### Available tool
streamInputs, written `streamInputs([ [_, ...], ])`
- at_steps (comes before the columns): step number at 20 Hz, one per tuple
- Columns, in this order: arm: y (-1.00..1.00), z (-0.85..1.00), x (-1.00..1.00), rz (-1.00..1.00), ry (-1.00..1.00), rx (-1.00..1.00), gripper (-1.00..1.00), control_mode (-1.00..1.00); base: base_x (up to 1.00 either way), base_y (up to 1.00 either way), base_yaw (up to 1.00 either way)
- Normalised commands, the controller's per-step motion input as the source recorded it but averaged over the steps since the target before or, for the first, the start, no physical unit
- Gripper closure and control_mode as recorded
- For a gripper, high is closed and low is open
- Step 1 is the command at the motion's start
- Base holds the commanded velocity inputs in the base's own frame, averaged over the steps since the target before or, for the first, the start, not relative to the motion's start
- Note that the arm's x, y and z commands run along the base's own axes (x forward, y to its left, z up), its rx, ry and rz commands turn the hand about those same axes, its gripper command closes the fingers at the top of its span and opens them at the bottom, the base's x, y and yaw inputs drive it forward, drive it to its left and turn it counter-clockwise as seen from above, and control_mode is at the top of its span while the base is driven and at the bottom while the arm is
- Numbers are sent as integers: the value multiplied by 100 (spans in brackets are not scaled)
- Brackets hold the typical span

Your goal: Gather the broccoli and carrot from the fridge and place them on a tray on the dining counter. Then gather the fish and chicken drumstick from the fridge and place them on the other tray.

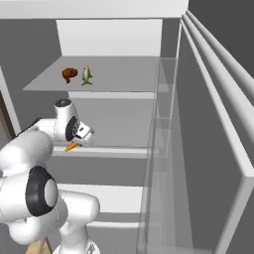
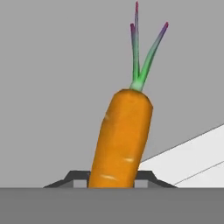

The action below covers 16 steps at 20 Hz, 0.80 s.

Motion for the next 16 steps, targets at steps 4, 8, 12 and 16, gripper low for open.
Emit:
streamInputs([
  [4, -15, 9, -91, 0, -4, 3, 100, -100, 0, 0, 0],
  [8, 0, 44, -82, -1, -5, 0, 100, -100, 0, 0, 0],
  [12, 0, 61, -75, -2, -5, 0, 100, -100, 0, 0, 0],
  [16, 0, 79, -71, -2, -1, 0, 100, -100, 0, 0, 0],
])
